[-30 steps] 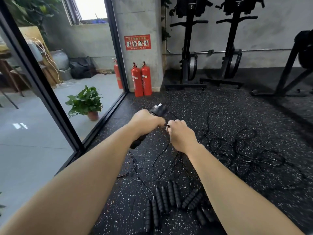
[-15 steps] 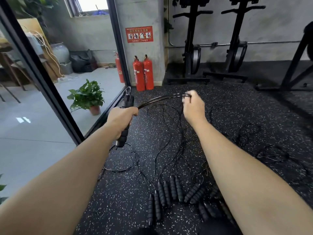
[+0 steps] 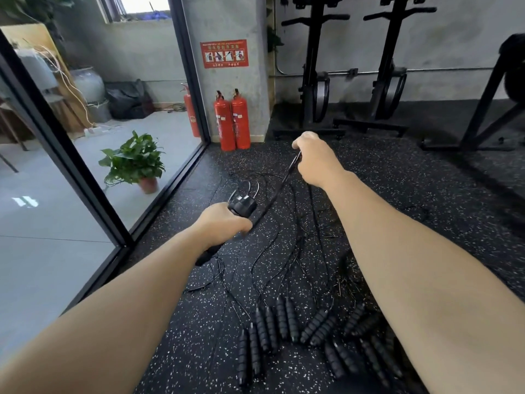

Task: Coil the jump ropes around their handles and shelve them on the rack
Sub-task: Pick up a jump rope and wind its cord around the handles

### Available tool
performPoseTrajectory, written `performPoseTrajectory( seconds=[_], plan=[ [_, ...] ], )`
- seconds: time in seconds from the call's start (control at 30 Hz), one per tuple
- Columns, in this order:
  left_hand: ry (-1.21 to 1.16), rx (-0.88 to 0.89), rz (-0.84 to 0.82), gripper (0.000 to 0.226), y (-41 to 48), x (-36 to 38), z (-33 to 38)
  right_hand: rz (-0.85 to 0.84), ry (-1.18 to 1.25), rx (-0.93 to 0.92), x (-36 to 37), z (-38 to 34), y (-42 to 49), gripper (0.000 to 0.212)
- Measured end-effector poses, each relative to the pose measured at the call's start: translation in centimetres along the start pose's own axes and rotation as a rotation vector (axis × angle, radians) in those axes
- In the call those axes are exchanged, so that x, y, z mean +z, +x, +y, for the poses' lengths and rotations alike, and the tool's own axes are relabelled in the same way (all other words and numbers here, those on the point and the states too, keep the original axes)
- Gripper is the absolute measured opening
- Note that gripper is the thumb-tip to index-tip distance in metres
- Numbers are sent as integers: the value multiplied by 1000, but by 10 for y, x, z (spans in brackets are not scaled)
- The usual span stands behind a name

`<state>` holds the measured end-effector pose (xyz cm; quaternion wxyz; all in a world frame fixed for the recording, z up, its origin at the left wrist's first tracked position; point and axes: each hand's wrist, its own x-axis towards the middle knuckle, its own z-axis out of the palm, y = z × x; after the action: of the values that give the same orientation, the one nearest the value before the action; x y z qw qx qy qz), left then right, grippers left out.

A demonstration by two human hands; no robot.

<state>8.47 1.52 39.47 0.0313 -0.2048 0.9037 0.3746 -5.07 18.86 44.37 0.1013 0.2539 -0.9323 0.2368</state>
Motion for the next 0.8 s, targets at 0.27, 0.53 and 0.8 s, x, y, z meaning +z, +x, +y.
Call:
performPoseTrajectory(
  seconds=[0.27, 0.53, 0.8],
  plan=[
    [542, 130, 48, 37, -12, -6, 21, -123, -222, 144, 13, 25, -31, 39],
    [764, 325, 116, 39, -57, 2, 38, -66, 553, 161, 26, 1, -105, 28],
    [447, 284, 34, 40, -102, 14, 39, -23, 767, 262, 19, -6, -160, 50]
  ],
)
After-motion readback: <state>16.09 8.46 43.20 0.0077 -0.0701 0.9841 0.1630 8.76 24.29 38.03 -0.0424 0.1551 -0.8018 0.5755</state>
